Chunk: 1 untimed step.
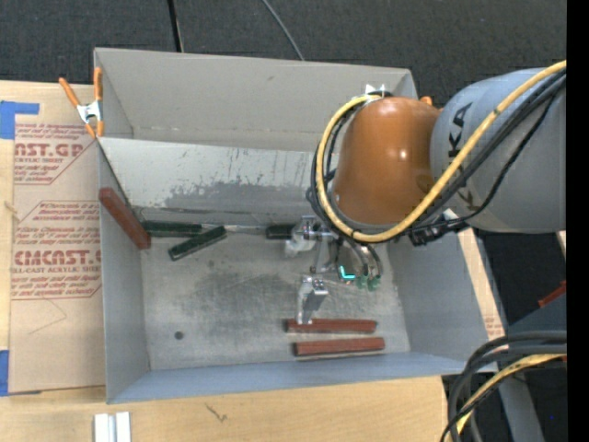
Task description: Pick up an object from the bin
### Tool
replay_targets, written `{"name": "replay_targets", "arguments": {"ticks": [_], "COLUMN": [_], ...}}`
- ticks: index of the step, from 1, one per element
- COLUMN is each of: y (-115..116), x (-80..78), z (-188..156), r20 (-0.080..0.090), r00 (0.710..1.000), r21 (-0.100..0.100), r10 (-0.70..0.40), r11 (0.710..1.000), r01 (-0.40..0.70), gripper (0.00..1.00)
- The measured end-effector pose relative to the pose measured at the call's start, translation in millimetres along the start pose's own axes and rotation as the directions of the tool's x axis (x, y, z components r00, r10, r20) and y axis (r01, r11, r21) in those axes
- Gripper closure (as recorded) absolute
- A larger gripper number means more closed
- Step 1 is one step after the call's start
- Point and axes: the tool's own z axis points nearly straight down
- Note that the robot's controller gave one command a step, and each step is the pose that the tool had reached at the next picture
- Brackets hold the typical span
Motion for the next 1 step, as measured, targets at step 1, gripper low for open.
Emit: {"name": "replay_targets", "arguments": {"ticks": [1], "y": [-0.3], "x": [-1.7], "z": [-3.4], "r20": [0.007], "r00": [1.000], "r21": [-0.001], "r10": [0.001], "r11": [1.000], "r01": [-0.001], "gripper": [0.00]}}
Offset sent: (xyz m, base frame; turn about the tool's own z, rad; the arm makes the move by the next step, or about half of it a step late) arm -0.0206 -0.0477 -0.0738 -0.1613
